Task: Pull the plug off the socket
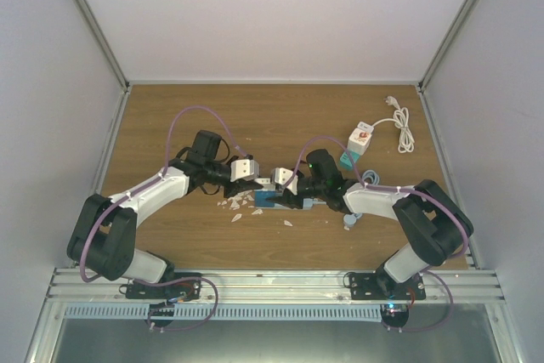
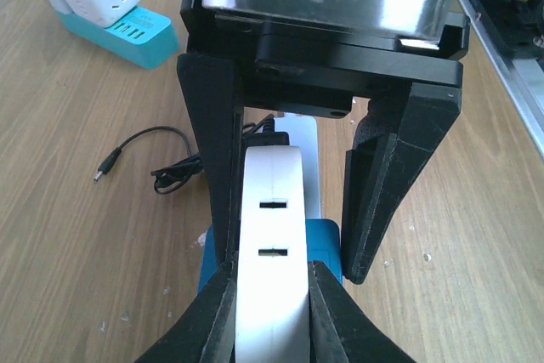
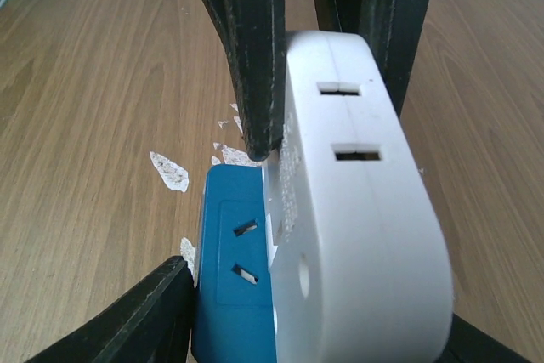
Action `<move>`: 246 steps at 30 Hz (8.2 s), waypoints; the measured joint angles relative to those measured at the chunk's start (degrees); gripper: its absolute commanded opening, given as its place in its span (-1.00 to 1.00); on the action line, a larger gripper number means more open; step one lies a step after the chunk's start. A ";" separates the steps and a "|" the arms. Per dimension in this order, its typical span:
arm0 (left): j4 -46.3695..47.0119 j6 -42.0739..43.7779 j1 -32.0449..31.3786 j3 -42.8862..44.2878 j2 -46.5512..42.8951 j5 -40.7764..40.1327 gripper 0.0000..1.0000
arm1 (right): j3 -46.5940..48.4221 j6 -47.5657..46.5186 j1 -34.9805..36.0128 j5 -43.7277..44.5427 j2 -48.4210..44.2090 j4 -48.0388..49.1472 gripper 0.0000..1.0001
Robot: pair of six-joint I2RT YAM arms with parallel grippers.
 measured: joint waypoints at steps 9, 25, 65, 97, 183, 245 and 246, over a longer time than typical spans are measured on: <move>-1.20 -1.33 0.68 1.09 0.79 1.79 -1.00 | 0.00 -1.27 0.00 -0.33 0.11 0.11 0.00; -1.49 -3.23 1.79 4.46 1.03 7.13 -1.00 | 0.00 -2.16 -0.07 1.05 0.55 0.50 0.30; -5.11 -19.04 11.50 12.00 -6.27 31.41 -1.00 | 18.29 3.13 -7.43 -5.81 -8.28 -11.10 0.99; 6.62 -30.84 12.59 8.83 -6.54 35.34 -1.00 | 23.85 6.12 -2.75 -9.14 -7.06 -17.03 0.99; 8.22 -22.86 10.36 7.74 -8.15 18.10 -1.00 | 34.42 11.87 -2.84 0.20 -4.79 -27.34 0.93; 14.64 -1.18 33.73 44.19 45.03 -55.52 -0.93 | 16.61 3.96 -13.66 -7.45 -10.93 -24.39 0.99; 15.06 -0.72 33.73 44.19 45.42 -56.17 -0.92 | 16.61 3.96 -13.68 -7.61 -10.93 -24.39 0.99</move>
